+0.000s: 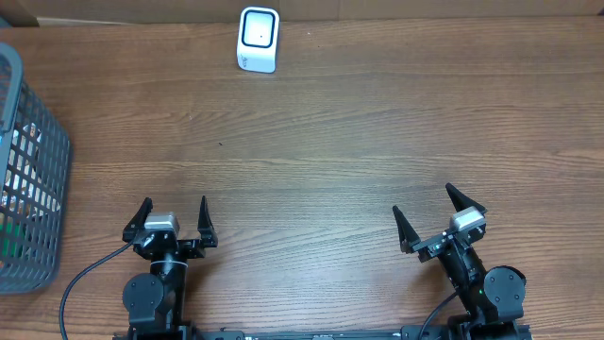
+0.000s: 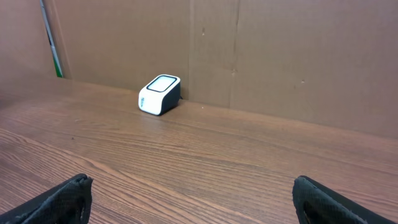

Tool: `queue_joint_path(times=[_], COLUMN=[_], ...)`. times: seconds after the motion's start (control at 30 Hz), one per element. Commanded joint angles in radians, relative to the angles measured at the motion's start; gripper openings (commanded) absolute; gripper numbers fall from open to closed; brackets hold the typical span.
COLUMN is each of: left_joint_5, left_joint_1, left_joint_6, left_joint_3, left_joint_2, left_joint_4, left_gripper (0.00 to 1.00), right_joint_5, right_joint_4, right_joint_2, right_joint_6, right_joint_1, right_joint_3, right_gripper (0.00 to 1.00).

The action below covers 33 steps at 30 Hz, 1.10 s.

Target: Scan the item barcode

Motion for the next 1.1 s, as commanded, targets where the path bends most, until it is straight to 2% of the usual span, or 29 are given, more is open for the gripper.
queue_joint_path(times=[0.0,0.73,1.07], left_joint_5=[-0.013,-0.010,-0.002], left_joint_1=[-0.006,-0.006,-0.006], left_joint_6=[0.023,-0.008,-0.019], left_joint_3=[-0.005,-0.002,0.070], left_joint_2=[-0.011,-0.011,-0.011], left_joint_4=[-0.001,0.000,-0.018], left_gripper=[1.00,1.00,1.00], right_joint_5=[0.013,0.013,0.013], right_joint_4=[0.006,0.006,0.006], right_joint_2=[-0.010,-0.010,-0.010], right_joint_6=[0.000,0.000,0.000], right_joint_1=[-0.002,-0.002,-0.002], right_joint_3=[-0.011,-0.011,-0.011], right_gripper=[1.00,1.00,1.00])
